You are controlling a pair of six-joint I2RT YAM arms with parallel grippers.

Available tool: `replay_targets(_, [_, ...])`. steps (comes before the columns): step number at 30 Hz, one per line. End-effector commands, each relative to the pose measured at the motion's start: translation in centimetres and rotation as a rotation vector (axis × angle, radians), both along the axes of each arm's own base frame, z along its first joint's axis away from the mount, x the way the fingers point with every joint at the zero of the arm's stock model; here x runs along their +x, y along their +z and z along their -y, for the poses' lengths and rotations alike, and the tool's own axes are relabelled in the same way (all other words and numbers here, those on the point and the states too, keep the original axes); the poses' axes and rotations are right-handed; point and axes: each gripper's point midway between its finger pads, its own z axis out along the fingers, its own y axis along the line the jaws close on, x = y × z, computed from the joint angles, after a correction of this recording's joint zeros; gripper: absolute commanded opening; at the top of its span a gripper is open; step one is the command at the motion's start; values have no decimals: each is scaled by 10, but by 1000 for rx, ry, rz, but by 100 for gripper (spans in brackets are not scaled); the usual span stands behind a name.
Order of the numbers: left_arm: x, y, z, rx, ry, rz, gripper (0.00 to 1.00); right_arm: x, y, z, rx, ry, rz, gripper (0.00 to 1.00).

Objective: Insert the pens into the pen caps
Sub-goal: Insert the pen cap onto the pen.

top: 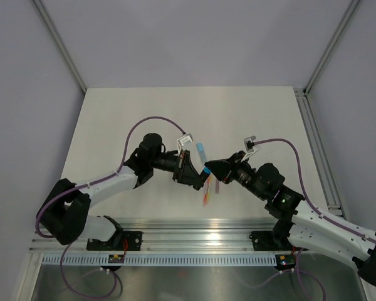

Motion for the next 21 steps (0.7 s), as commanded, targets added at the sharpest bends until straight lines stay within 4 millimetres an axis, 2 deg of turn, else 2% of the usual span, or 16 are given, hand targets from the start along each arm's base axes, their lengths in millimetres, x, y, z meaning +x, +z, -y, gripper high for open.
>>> replay_targets(1, [100,151,1,-376,404,431,0,-121,-129,-11,-292,481,-405,0])
replay_targets(5, [104,156,4,-388,405,427,0,-122,-131,-18,-306,476,-387,0])
replay_targets(11, [115,160,-8,-390,436,435,0,-122,-129,-13,-284,448,-382,0])
replay_targets(13, [116,161,-8,-396,437,439,0,-125,-135,-14,-287,455,-401,0])
replay_targets(14, [116,161,-8,-399,433,433,0,-126,-140,-15,-304,453,-412,0])
replay_targets(21, [105,160,-3,-424,395,406,0,-126,-130,-32,-258,480,-374,0])
